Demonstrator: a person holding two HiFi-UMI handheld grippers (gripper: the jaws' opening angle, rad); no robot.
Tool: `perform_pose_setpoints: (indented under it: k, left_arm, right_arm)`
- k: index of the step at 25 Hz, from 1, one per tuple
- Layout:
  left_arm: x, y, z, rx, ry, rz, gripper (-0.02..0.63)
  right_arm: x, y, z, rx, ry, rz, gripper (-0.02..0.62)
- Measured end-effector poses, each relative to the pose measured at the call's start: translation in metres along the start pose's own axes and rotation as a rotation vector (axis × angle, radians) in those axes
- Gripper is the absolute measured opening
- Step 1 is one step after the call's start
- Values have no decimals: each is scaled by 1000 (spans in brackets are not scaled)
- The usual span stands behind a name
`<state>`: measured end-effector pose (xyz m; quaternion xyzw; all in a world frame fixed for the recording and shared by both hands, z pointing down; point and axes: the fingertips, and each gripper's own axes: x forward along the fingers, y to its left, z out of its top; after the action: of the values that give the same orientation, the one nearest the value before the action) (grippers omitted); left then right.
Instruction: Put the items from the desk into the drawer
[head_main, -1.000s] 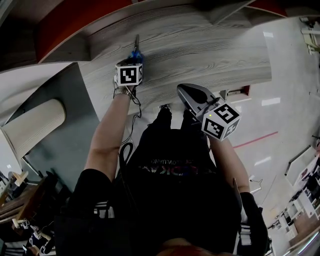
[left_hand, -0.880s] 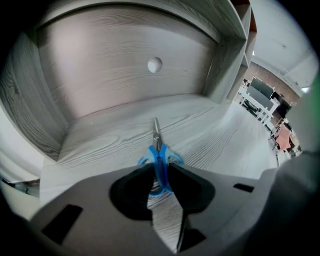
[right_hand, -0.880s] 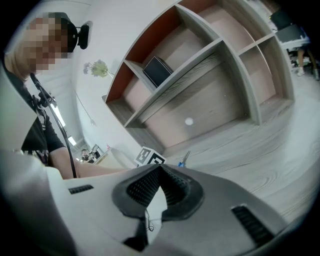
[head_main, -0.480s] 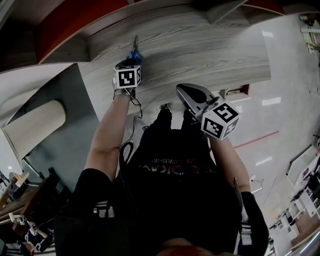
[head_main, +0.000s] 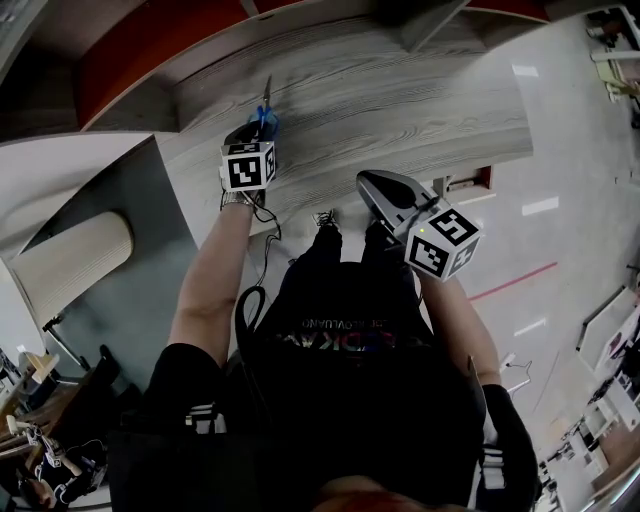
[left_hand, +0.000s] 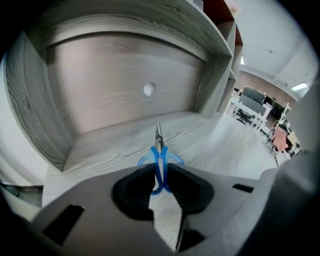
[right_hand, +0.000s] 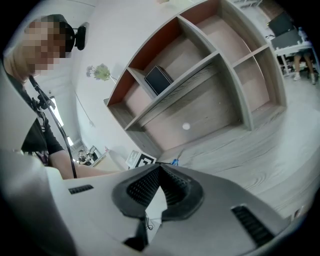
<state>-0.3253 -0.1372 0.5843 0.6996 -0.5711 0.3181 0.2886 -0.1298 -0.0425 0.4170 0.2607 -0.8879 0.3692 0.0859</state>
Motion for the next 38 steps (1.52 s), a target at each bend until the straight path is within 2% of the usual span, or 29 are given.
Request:
perform_pose_setpoints:
  k: [4, 11, 18, 23, 29, 38]
  left_arm:
    - [-19, -26, 23, 8, -73, -70, 91]
    - [-60, -89, 56, 65, -176, -245, 91]
    - [-88, -162, 81, 173, -229, -458, 91]
    - [-99, -213, 82, 242, -226, -583, 91]
    - [-109, -272, 64, 322, -188, -679, 91]
    - [-109, -357, 31, 397, -109, -734, 91]
  right_arm:
    - [-2, -1, 4, -12, -23, -5, 17]
    - [-12, -2, 8, -29, -85, -47, 17]
    - [-35, -21, 13, -3, -187, -182, 17]
    - [-65, -37, 12, 27, -248, -281, 17]
    - [-108, -50, -10, 87, -287, -364, 17]
    - [-178, -82, -47, 165, -319, -433, 17]
